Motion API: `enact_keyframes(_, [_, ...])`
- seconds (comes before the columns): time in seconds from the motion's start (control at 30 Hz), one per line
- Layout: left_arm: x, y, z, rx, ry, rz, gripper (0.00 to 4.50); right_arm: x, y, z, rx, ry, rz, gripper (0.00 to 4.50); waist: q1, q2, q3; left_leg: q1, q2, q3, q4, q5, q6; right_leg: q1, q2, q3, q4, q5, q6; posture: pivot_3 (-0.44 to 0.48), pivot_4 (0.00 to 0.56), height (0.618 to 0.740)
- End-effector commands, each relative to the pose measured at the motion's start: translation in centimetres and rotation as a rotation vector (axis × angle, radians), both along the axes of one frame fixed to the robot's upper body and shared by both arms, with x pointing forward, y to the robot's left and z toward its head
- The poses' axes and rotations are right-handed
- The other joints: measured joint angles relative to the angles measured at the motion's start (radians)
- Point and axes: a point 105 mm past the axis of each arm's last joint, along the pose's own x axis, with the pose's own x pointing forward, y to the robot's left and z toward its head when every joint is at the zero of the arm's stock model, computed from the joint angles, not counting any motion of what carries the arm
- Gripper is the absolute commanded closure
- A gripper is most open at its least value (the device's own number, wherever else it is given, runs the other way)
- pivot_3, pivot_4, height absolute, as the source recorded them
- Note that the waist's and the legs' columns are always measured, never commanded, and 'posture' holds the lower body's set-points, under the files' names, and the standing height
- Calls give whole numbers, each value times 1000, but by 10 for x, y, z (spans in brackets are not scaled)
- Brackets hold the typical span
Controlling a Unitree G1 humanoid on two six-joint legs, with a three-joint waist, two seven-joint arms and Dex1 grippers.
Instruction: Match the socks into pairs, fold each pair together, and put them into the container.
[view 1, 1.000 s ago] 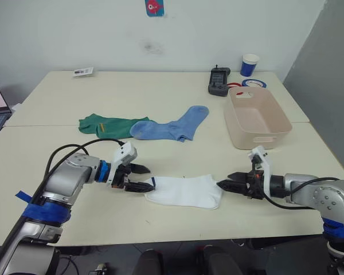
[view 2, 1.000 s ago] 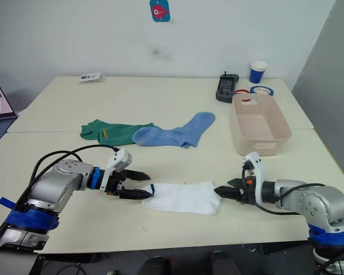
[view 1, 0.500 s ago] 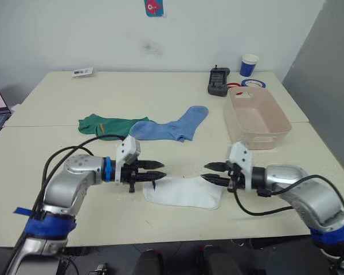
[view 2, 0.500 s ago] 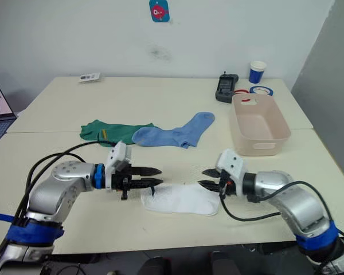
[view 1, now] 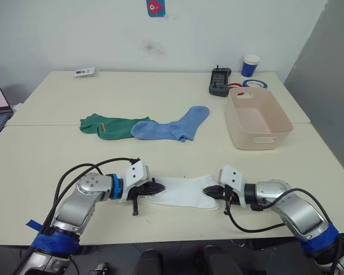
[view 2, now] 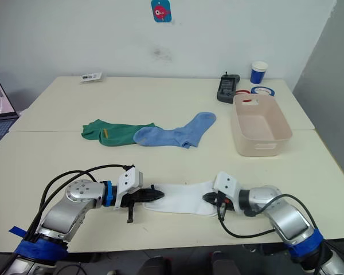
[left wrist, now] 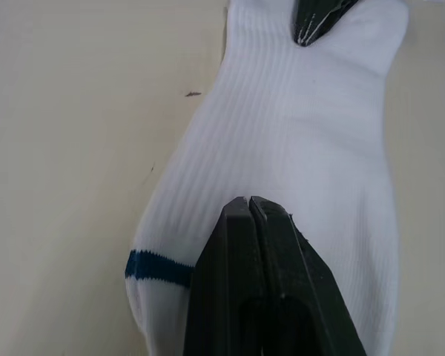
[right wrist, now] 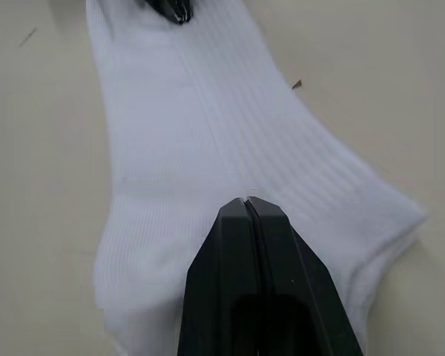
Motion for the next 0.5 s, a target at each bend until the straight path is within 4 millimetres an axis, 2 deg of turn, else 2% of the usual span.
enact_keyframes(0.03, [1,9,-5,42,12,27,4493,-1,-10,-2,-26,-4,-9,4500,-1,0,0,1,0,0,0,0,0,0,0,0,0,0,0,0,150,740])
enact_keyframes(0.17, [4,17,-9,40,39,66,4493,-2,-19,-3,-38,-3,-20,4500,0,0,-1,1,0,0,0,0,0,1,0,0,0,0,0,0,150,740])
enact_keyframes(0.27, [1,12,0,-36,60,52,4493,-2,-22,3,-19,-6,-30,4500,-1,0,-1,1,0,0,0,0,0,1,0,0,0,0,0,0,150,740])
enact_keyframes(0.47, [1,3,30,-164,67,31,4493,-5,-12,44,151,-16,-63,4500,-1,0,-1,0,1,-1,0,0,0,0,0,0,0,0,0,0,150,740])
enact_keyframes(0.5, [1,5,35,-184,78,34,4321,-6,-14,49,170,-8,-80,4320,-1,0,-1,0,1,-1,0,0,0,0,0,0,0,0,0,0,150,740])
